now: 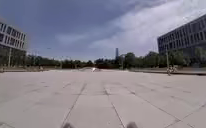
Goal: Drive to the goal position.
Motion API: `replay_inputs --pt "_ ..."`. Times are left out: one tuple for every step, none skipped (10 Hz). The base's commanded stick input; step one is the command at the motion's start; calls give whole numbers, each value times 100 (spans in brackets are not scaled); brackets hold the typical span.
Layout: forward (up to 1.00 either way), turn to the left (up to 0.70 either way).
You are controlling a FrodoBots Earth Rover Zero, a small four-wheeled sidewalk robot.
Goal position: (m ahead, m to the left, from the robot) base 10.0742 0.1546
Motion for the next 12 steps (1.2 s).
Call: replay_inputs --pt "45 0" --pt "45 0" --pt "45 0" --pt "45 0" --pt "45 0" --pt "45 0" --pt "45 0" --pt "45 0" --pt "45 0" --pt "45 0" --pt "45 -13" --pt "45 -25"
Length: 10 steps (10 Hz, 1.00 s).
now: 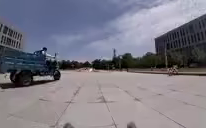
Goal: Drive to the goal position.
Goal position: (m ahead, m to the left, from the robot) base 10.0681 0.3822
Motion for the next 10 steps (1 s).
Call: replay_inputs --pt "45 -12" --pt "45 0" --pt "45 0" --pt "45 0" --pt "45 0" --pt "45 0" --pt "45 0" --pt "45 0" --pt "45 0" --pt "45 0"
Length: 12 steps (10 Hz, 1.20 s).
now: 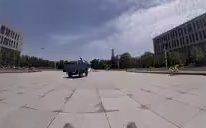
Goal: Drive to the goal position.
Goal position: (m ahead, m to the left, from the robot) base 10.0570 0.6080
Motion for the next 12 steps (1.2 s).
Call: replay_inputs --pt "45 0" --pt "45 0" --pt "45 0" --pt "45 0" --pt "45 0" --pt "45 0" --pt "45 0" --pt "45 0" --pt "45 0" --pt "45 0" --pt "45 0" --pt "45 0"
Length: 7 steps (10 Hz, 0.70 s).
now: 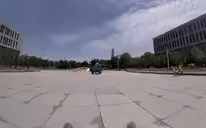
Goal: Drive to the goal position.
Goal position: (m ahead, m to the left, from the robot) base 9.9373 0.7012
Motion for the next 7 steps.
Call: replay_inputs --pt "45 0" --pt "45 0" --pt "45 0" --pt "45 0" --pt "45 0" --pt "45 0" --pt "45 0"
